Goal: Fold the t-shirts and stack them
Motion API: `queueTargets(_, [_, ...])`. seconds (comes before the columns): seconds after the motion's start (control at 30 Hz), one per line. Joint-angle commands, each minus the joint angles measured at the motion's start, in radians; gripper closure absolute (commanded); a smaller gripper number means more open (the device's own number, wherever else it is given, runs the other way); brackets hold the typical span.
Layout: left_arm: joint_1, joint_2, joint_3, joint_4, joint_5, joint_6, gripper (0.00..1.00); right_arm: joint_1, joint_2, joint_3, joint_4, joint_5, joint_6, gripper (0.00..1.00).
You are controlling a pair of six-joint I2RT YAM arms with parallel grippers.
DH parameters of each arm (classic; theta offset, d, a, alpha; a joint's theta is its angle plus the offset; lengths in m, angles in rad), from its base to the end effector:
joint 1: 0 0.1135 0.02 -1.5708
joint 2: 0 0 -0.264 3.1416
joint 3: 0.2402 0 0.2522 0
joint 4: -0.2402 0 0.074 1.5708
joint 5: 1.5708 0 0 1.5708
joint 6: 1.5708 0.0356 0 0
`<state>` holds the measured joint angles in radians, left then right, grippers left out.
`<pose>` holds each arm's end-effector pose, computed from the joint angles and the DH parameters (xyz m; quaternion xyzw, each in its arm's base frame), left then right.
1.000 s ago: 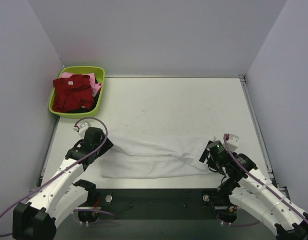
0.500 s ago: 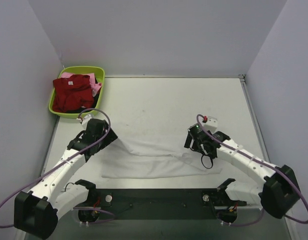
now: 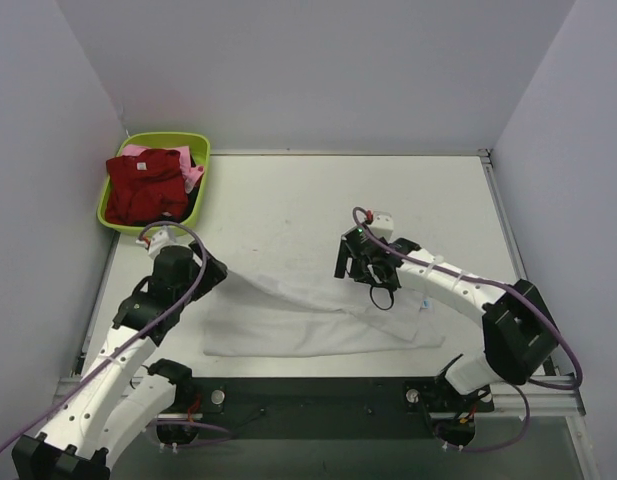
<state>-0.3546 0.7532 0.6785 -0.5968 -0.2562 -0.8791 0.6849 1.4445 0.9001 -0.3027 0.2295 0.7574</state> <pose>0.1542 -0.0475 0.2682 -0.2852 0.8483 -0.1555 0.4182 0.2369 0.1831 0.2184 0.0742 0.9270 0.1518 0.3348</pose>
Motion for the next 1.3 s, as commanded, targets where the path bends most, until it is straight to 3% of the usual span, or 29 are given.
queueTargets(0.0, [-0.006,-0.031,-0.042,-0.049,-0.009,0.005,0.20,0.064,0.088,0.123,0.011,-0.024,-0.023,0.18])
queueTargets(0.23, [-0.009,-0.041,-0.128,-0.032,0.011,-0.011,0.23,0.140,0.194,0.220,0.005,-0.021,-0.015,0.18])
queueTargets(0.53, [-0.011,-0.064,-0.191,-0.014,0.002,-0.029,0.34,0.223,0.286,0.387,-0.004,-0.097,-0.052,0.18])
queueTargets(0.83, [-0.014,-0.037,-0.234,0.017,-0.003,-0.034,0.50,0.283,0.437,0.514,0.091,-0.312,-0.017,0.18])
queueTargets(1.0, [-0.014,-0.045,-0.254,0.015,-0.031,-0.035,0.55,0.289,0.500,0.450,0.356,-0.539,0.083,0.18])
queueTargets(1.27, [-0.014,-0.046,-0.258,0.011,-0.038,-0.032,0.60,0.294,0.567,0.382,0.691,-0.708,0.200,0.18])
